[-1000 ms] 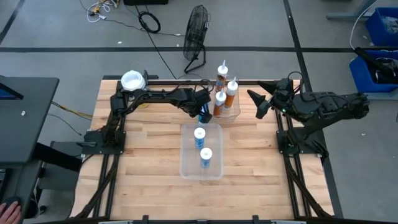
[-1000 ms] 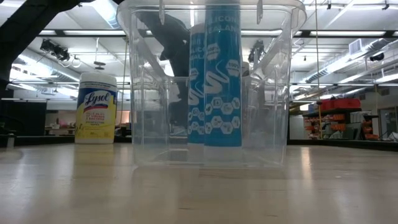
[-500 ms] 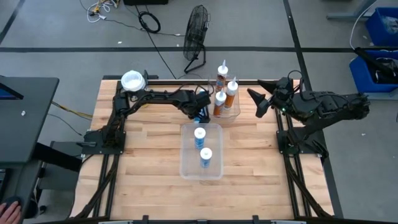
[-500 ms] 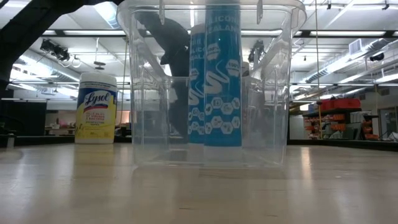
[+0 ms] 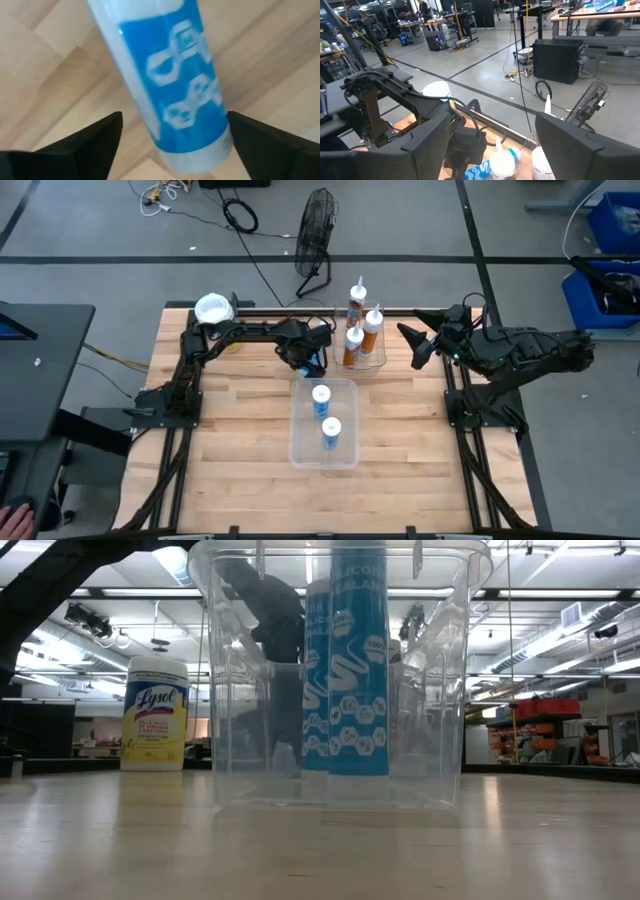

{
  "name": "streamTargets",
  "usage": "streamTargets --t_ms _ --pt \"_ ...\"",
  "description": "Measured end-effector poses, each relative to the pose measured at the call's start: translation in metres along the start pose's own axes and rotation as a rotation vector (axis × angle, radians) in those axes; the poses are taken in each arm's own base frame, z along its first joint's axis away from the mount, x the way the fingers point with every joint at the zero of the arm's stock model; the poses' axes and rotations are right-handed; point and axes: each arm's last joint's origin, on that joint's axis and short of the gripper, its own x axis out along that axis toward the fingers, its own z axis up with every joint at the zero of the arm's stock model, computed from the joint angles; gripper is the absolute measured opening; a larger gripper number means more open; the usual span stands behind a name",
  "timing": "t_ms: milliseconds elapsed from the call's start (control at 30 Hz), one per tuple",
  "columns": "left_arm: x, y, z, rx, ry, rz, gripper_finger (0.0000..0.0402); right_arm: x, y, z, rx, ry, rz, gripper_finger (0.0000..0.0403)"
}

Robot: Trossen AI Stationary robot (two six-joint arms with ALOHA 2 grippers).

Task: Sort silicone sealant tubes
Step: Put the blue sealant into the bottom transparent bin

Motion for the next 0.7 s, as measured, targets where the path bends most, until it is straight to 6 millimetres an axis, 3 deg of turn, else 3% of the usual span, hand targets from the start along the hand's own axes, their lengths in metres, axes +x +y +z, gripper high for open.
streamTargets --t_ms 400,700 --pt "0.006 0.019 -0.008 0.026 0.095 0.041 0.0232 0.0 0.001 0.0 0.043 0.0 0.009 0.0294" --pt "0.006 0.037 -0.018 0.059 0.22 0.081 0.0224 0.0 0.001 0.001 0.046 -0.002 0.01 0.0294"
